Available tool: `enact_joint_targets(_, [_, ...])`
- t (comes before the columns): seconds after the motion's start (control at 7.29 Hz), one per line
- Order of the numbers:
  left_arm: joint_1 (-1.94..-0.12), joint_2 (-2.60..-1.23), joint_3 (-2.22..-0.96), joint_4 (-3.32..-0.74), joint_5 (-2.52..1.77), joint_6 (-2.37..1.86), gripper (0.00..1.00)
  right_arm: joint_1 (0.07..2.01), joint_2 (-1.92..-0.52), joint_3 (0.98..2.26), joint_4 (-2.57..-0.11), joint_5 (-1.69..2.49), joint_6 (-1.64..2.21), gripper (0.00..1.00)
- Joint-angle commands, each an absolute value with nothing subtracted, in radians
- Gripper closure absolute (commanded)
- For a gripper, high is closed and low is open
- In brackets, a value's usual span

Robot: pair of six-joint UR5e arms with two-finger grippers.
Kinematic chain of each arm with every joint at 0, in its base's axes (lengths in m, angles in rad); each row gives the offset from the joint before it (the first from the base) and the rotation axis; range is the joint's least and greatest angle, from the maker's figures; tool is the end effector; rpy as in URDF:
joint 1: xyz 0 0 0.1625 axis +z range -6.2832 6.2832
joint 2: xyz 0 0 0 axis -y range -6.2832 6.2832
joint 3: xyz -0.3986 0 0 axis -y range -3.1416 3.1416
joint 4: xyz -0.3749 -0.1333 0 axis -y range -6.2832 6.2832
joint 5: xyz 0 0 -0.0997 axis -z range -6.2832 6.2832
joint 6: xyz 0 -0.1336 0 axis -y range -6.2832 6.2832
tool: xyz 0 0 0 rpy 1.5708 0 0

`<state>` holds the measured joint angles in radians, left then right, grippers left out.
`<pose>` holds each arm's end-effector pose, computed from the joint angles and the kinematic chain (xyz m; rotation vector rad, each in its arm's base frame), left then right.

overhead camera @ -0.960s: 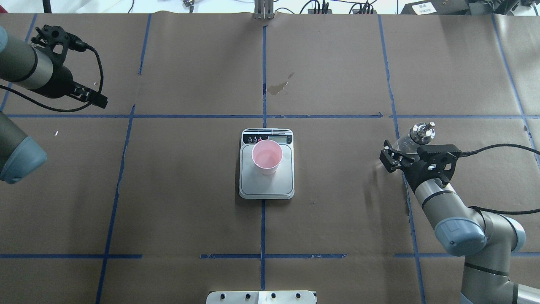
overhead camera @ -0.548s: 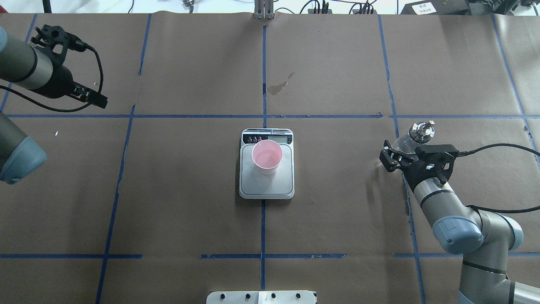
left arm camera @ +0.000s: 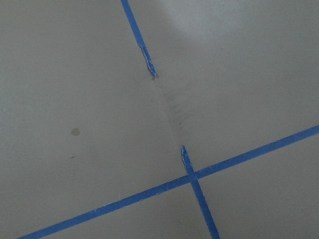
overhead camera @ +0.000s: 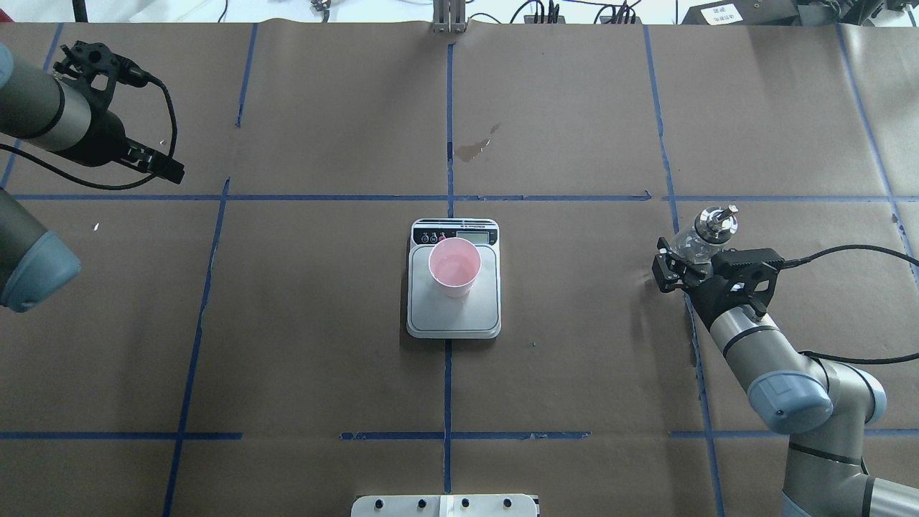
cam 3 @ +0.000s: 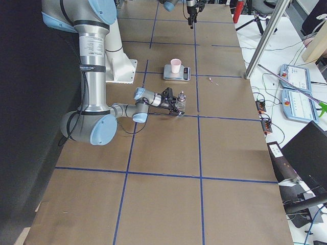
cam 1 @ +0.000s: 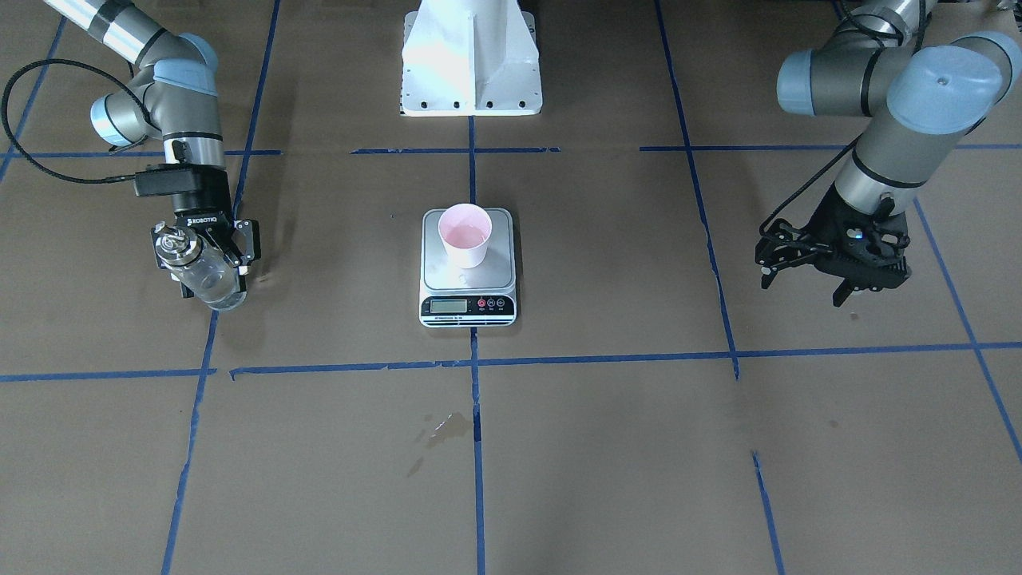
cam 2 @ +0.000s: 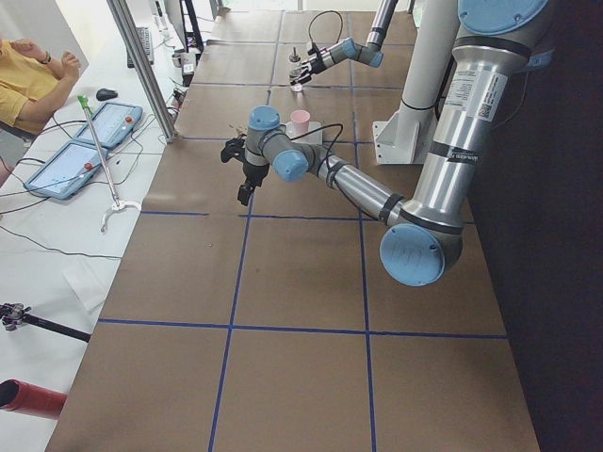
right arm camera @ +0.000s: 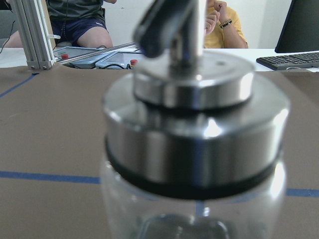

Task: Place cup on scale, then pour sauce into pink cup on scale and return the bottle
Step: 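Lift the bottle with the right gripper and carry it toward the scale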

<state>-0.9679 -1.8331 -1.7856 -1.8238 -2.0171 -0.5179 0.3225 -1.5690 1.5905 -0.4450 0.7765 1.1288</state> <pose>0.2728 -0.5297 0.3986 0.3820 0.7436 0.2429 -0.4035 -0.3759 0.5006 1.0525 -0.7400 0.3521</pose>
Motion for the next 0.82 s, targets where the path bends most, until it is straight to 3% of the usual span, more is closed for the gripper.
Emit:
enact_joint_targets(0.0, [-0.968,-1.835,-1.786,-1.824,-2.017,-0.522,0.01,0.325,-1.566,1.600,-0.417,0.772,1.105,1.00])
enact_joint_targets(0.27, [-0.968,-1.839,-1.790,-1.824,-2.017,-0.538,0.01,0.340,-1.569,1.684,-0.442,0.758,0.999,1.00])
enact_joint_targets(0.69, [-0.968,-1.830,-1.799,-1.822,-2.019,-0.540,0.01,0.339,-1.533,1.897,-0.846,0.753,0.979,1.00])
